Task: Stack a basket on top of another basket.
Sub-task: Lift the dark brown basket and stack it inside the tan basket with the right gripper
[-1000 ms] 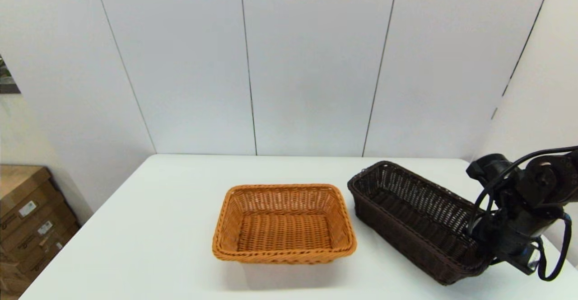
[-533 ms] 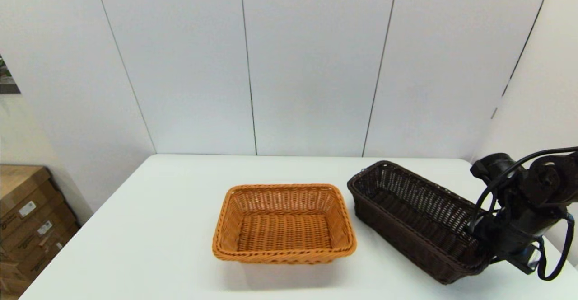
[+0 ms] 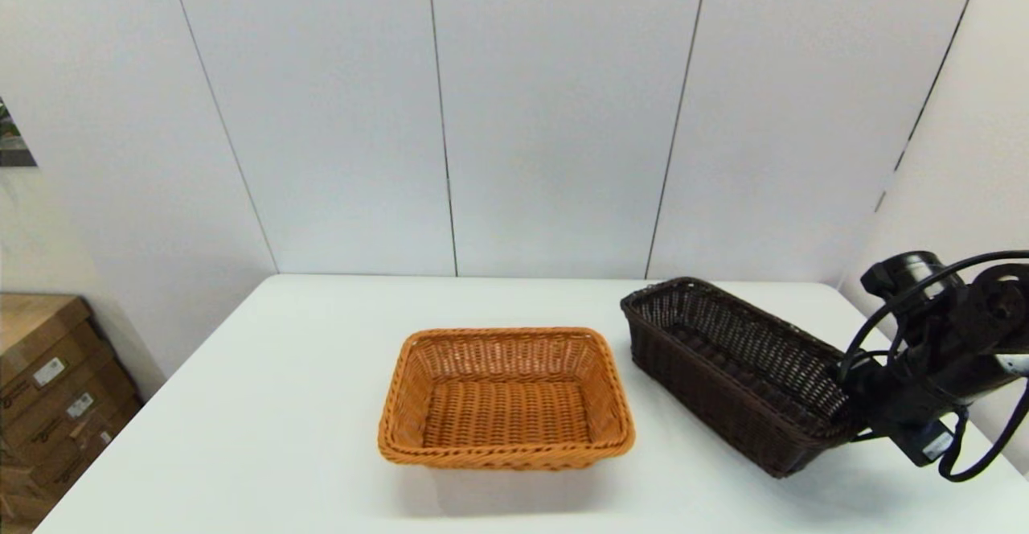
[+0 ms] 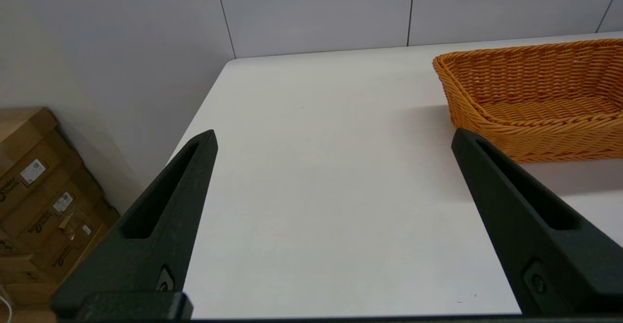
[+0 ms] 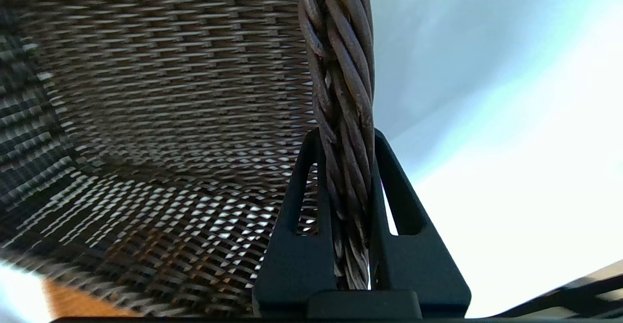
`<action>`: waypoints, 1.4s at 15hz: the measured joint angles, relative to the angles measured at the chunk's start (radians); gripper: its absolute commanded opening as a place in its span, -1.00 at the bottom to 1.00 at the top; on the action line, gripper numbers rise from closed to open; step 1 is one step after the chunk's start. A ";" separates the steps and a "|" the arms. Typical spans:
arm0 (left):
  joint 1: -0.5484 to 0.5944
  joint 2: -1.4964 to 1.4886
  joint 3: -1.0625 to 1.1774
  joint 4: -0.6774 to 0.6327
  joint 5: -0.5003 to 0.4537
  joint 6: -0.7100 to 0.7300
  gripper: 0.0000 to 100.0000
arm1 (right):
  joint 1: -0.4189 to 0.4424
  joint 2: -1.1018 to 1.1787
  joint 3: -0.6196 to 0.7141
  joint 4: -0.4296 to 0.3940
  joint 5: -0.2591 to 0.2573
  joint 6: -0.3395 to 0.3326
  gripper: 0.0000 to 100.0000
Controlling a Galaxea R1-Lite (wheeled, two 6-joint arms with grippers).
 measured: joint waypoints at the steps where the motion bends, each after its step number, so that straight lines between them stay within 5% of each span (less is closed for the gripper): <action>1: 0.000 0.000 0.000 0.000 0.000 0.000 1.00 | -0.006 -0.004 -0.001 -0.023 0.009 0.020 -1.00; 13: 0.000 0.000 0.000 0.000 0.000 0.004 1.00 | -0.065 -0.101 0.010 -0.187 0.014 0.075 -1.00; 21: 0.000 0.000 0.000 0.000 0.000 0.006 1.00 | -0.040 -0.237 0.006 -0.176 0.120 0.015 -1.00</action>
